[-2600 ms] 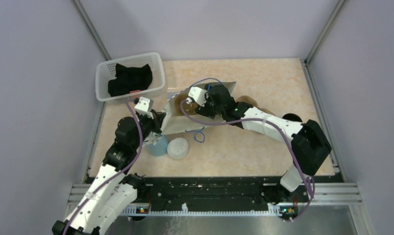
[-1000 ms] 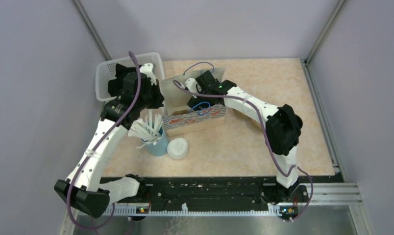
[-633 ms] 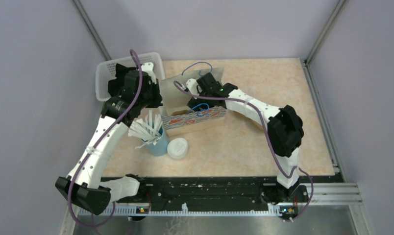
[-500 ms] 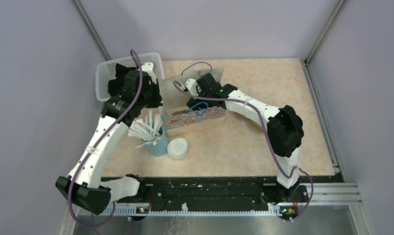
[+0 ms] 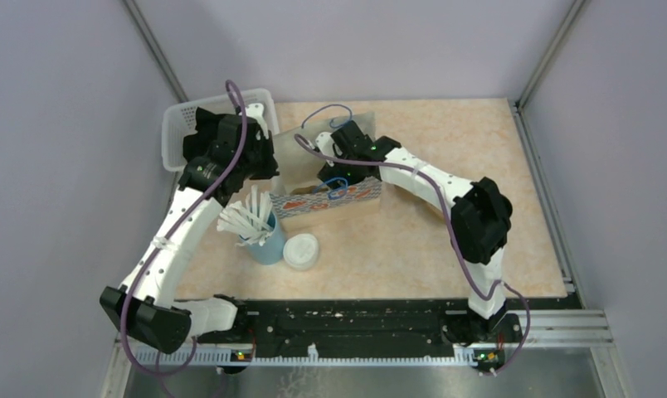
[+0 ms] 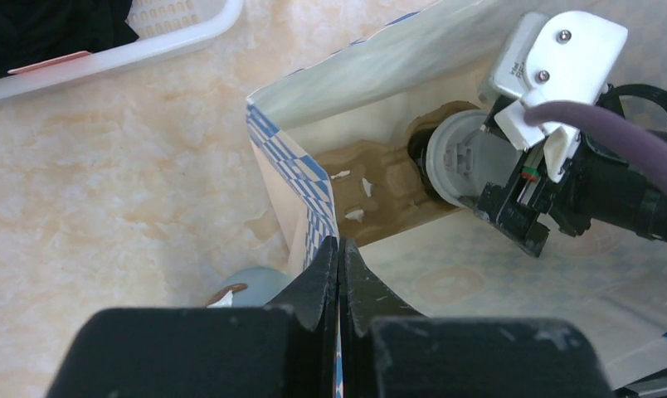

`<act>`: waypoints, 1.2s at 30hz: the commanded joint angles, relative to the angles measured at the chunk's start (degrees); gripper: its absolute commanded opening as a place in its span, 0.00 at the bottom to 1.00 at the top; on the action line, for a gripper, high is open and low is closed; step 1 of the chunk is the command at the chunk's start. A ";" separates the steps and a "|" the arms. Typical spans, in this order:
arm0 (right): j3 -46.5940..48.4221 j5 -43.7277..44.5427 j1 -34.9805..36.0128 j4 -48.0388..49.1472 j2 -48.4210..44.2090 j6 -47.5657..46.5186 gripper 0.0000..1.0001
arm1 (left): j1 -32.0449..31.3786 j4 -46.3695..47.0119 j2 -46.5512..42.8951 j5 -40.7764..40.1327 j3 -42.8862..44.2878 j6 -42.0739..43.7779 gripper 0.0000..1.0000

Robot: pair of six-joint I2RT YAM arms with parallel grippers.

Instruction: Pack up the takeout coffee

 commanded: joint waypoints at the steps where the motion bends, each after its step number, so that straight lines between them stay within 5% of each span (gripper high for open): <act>1: 2.69 0.30 1.07 -10.42 2.45 2.72 0.68 | -0.09 1.53 1.61 0.62 3.29 -1.48 0.00; 8: 12.33 1.52 1.63 -13.32 0.99 6.14 0.98 | -0.05 0.80 4.96 1.82 6.43 -2.09 0.00; 19: 25.83 2.81 1.64 -22.27 -0.97 11.94 0.99 | -0.07 2.78 6.67 3.44 7.37 -2.07 0.00; 27: 46.51 10.05 2.00 -26.92 -2.94 22.11 0.99 | -0.09 5.37 10.20 2.73 10.27 0.76 0.01; 32: 40.85 15.88 2.06 -20.51 -13.92 26.15 0.99 | -0.08 4.79 13.58 2.94 14.75 2.57 0.06; 36: 33.74 16.09 2.06 -15.20 -22.60 28.36 0.99 | -0.03 1.94 13.98 2.79 17.34 3.14 0.23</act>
